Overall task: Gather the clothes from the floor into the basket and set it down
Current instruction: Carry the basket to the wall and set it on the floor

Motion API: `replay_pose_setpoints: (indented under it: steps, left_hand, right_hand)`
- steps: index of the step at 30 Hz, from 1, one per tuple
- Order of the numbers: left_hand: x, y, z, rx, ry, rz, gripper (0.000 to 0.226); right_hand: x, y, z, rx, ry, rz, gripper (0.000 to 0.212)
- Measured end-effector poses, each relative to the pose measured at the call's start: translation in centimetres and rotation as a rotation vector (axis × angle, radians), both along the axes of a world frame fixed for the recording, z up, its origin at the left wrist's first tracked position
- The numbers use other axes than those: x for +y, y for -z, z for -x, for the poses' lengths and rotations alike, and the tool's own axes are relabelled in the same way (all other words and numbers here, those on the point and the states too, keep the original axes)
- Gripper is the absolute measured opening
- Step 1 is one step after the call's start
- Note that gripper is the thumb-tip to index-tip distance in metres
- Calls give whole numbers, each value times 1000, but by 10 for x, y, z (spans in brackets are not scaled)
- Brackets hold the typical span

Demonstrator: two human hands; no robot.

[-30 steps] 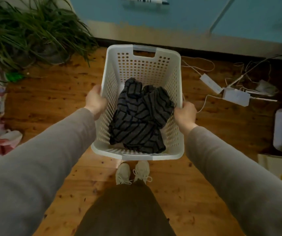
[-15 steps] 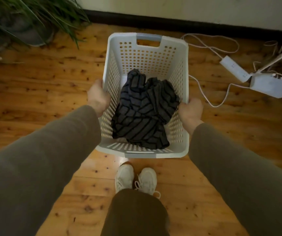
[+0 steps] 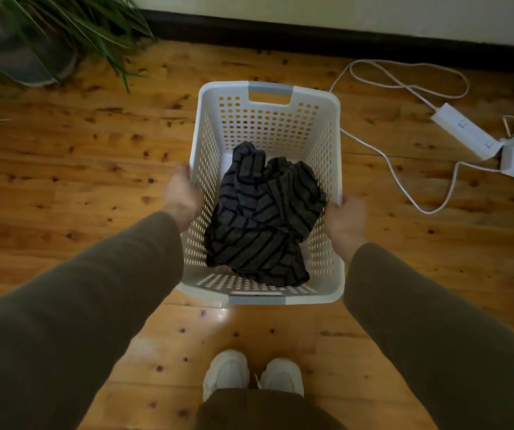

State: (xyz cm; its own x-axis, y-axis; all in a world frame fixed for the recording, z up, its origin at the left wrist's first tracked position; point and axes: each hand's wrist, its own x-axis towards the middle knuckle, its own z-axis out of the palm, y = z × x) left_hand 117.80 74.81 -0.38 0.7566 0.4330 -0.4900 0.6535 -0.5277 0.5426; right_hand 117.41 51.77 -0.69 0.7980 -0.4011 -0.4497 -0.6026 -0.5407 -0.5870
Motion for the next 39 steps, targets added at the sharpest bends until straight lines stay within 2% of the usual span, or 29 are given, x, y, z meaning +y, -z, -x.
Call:
replay_pose_setpoints:
  steps: [12, 20, 23, 26, 28, 31, 35, 37, 39]
  left_hand:
    - [2, 46, -20, -9, 13, 38, 49]
    - [4, 63, -14, -39, 60, -10, 43]
    - [4, 64, -12, -47, 84, -10, 42]
    - [2, 56, -7, -3, 121, -53, 51]
    - [-1, 48, 3, 33, 239, -139, 63]
    - [-7, 33, 27, 33, 615, -367, 70]
    - [-19, 22, 59, 30, 1004, -320, 58]
    - [-25, 24, 71, 87, 1137, -296, 61]
    - [-31, 30, 80, 148, 1232, -304, 60]
  right_hand:
    - [2, 43, -20, -21, 28, -49, 19]
    - [2, 65, -16, -35, 10, -37, 19]
    - [0, 65, -12, -31, -29, -53, 22]
    - [-2, 55, -7, 32, -123, -33, 30]
    - [0, 45, 0, 33, -156, 8, 35]
    - [8, 31, 19, -104, -287, 142, 41]
    - [17, 21, 52, -141, -602, 53, 28]
    - [18, 22, 70, -70, -769, 12, 27]
    - [15, 29, 85, 37, -922, 61, 34]
